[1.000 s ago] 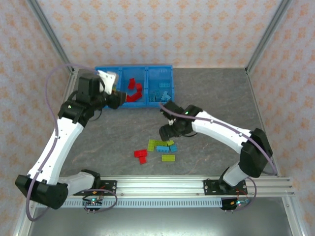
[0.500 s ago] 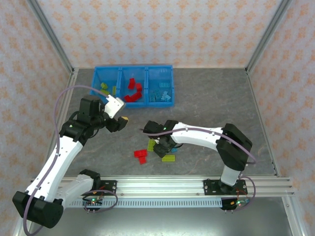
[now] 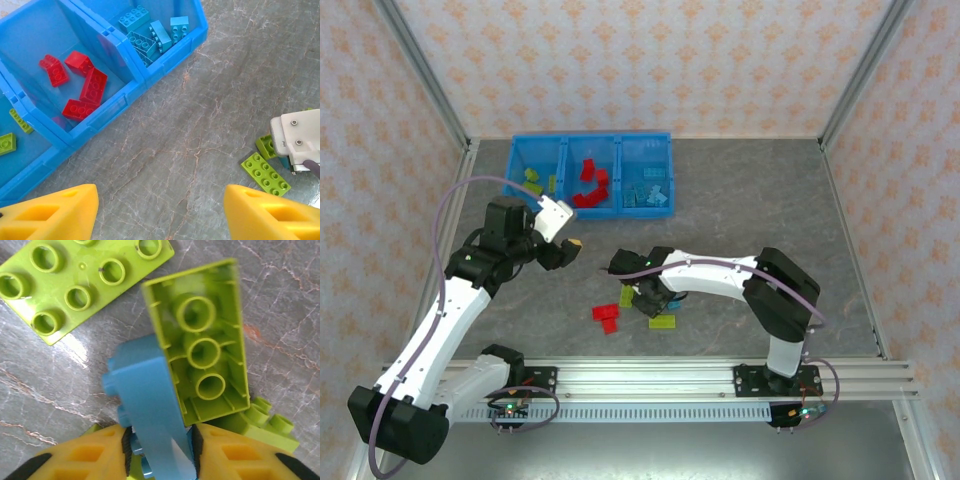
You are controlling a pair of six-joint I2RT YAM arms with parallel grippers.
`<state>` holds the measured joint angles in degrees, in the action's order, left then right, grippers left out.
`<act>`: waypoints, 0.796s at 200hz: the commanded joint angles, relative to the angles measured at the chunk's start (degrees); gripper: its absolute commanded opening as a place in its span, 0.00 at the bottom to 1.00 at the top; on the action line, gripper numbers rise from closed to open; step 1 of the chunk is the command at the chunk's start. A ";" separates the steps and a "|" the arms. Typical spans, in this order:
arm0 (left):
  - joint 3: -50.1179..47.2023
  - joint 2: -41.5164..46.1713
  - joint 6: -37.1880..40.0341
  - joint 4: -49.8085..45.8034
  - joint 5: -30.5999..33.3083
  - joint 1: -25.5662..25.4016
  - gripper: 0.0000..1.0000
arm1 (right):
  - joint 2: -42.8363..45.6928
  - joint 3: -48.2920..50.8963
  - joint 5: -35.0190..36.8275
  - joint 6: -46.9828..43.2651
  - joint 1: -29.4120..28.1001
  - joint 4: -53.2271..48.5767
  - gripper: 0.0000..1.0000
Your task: Sort the legos into containers by color
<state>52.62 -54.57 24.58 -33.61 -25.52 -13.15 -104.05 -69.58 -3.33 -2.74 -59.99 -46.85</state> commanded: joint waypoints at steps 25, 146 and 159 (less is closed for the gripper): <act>-1.90 0.85 0.48 2.36 -0.15 -0.13 0.68 | 3.03 -0.29 1.93 -0.16 -0.48 -0.30 0.23; -1.64 0.38 -4.74 6.60 -1.16 -0.15 0.68 | 6.16 -13.33 5.92 10.12 17.21 22.75 0.22; -1.58 -0.13 -6.95 7.48 -1.04 -0.12 0.68 | 0.24 -19.13 5.26 10.26 19.58 22.89 0.22</act>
<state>51.22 -54.52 21.91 -29.69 -25.58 -13.15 -95.22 -81.60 -0.80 4.14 -44.12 -29.50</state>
